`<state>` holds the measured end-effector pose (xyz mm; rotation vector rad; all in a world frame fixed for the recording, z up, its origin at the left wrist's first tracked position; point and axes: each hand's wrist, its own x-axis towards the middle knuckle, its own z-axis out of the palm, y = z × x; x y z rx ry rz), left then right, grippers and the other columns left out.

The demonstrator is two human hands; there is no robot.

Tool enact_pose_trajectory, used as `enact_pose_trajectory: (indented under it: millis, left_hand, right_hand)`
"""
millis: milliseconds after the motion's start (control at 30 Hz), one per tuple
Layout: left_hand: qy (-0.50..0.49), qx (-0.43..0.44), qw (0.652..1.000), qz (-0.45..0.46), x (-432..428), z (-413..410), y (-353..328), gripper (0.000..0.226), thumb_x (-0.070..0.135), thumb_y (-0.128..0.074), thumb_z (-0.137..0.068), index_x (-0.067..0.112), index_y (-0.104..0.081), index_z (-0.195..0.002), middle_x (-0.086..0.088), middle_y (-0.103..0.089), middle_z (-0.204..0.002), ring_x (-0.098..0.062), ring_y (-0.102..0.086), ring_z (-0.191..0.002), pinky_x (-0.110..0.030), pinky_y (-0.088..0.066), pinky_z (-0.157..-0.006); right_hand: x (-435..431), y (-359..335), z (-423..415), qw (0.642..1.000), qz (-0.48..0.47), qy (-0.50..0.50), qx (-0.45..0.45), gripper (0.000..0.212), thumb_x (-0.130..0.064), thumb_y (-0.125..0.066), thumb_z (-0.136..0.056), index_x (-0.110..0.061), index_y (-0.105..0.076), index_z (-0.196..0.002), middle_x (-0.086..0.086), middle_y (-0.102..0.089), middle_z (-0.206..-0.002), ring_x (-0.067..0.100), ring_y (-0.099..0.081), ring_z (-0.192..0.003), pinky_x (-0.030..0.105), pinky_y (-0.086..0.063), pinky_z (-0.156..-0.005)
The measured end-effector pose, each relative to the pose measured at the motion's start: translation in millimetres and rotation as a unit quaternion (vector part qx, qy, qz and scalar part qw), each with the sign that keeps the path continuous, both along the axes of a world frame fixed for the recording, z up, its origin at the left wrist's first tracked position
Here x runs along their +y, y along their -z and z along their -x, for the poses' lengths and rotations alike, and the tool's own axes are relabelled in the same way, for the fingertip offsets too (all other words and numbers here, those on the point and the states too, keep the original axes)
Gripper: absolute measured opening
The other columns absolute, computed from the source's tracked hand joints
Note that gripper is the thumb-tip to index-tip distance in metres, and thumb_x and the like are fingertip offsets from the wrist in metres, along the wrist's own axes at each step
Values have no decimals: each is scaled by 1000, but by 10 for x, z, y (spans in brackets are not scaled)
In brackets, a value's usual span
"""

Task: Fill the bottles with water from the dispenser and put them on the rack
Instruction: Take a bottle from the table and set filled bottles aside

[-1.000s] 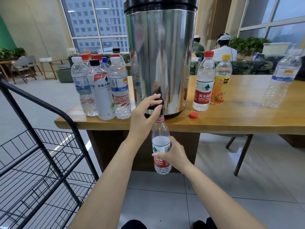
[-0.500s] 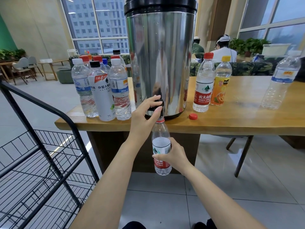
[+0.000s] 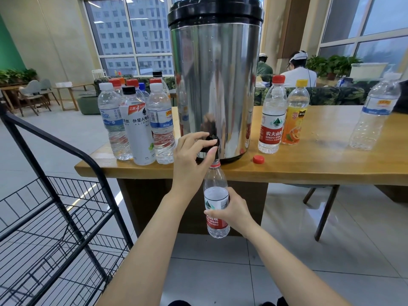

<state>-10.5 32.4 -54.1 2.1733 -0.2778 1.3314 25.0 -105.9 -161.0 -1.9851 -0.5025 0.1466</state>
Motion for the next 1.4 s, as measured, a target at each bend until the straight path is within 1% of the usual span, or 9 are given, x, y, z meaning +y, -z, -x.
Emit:
enact_pose_trajectory:
  millis: [33,100,200,300,500,667,900,1200,1400]
  left_hand:
    - [-12,-3,1000,-10,4,0,2,31,36,-52,-93,16,-71,-108,-1,-64,-117,-13,-50,-118,-35,-38,-103]
    - [-35,-5,999,-27,6,8,6,31,36,-52,-93,17,-72,-108,1,-66,-117,-16,-53,-117,-40,-36,-103]
    - [-48,-7,998,-36,2,24,1,32,37,-51,-94,17,-72,-109,1,-67,-116,-16,-54,-117,-37,-30,-104]
    - [-48,-7,998,-36,-3,28,5,32,36,-51,-94,17,-71,-109,0,-67,-117,-16,-56,-117,-38,-32,-104]
    - [-39,-6,999,-28,-12,20,11,32,37,-51,-94,17,-71,-109,1,-67,-117,-15,-57,-116,-43,-38,-100]
    - [-35,-5,999,-21,-13,6,28,31,37,-51,-94,18,-71,-110,1,-67,-118,-14,-56,-116,-45,-39,-100]
    - [-31,-6,999,-19,-8,-2,36,32,36,-52,-94,17,-71,-110,0,-67,-118,-14,-56,-116,-43,-39,-102]
    - [-21,-5,1000,-13,-10,2,44,31,35,-52,-94,16,-71,-110,-1,-67,-118,-16,-59,-114,-51,-42,-100]
    - [-3,-6,1000,-10,13,-24,60,31,35,-52,-95,15,-70,-111,-2,-66,-118,-16,-60,-113,-54,-48,-92]
  right_hand:
    - [-1,1,0,1000,-2,-1,-1,76,-31,-88,-66,-19,-46,-128,-2,-60,-124,15,-57,-117,22,-48,-86]
    - [-4,2,-1,1000,-3,-2,-2,76,-31,-88,-66,-19,-46,-128,-3,-60,-124,15,-57,-116,23,-48,-86]
    - [-3,5,3,1000,-4,-3,-4,75,-30,-88,-67,-19,-46,-128,-2,-60,-124,15,-57,-116,25,-49,-88]
    - [0,12,1,1000,-4,-1,-4,75,-30,-88,-67,-19,-46,-128,-2,-60,-124,15,-57,-115,27,-50,-89]
    - [1,-1,2,1000,-3,-2,-1,75,-31,-87,-67,-20,-46,-128,-3,-60,-124,7,-54,-106,19,-46,-82]
    - [-9,-2,20,1000,-6,-4,-3,74,-32,-87,-68,-21,-46,-129,-6,-59,-124,5,-53,-107,13,-44,-77]
    - [-16,15,6,1000,-15,-1,3,76,-33,-87,-66,-21,-47,-129,-5,-61,-123,13,-57,-115,24,-48,-87]
    - [-17,21,0,1000,-15,1,1,76,-32,-88,-66,-19,-48,-129,-2,-61,-124,15,-57,-117,32,-50,-94]
    - [-2,26,4,1000,-12,6,2,76,-35,-88,-65,-22,-48,-128,-4,-61,-123,12,-57,-115,21,-47,-84]
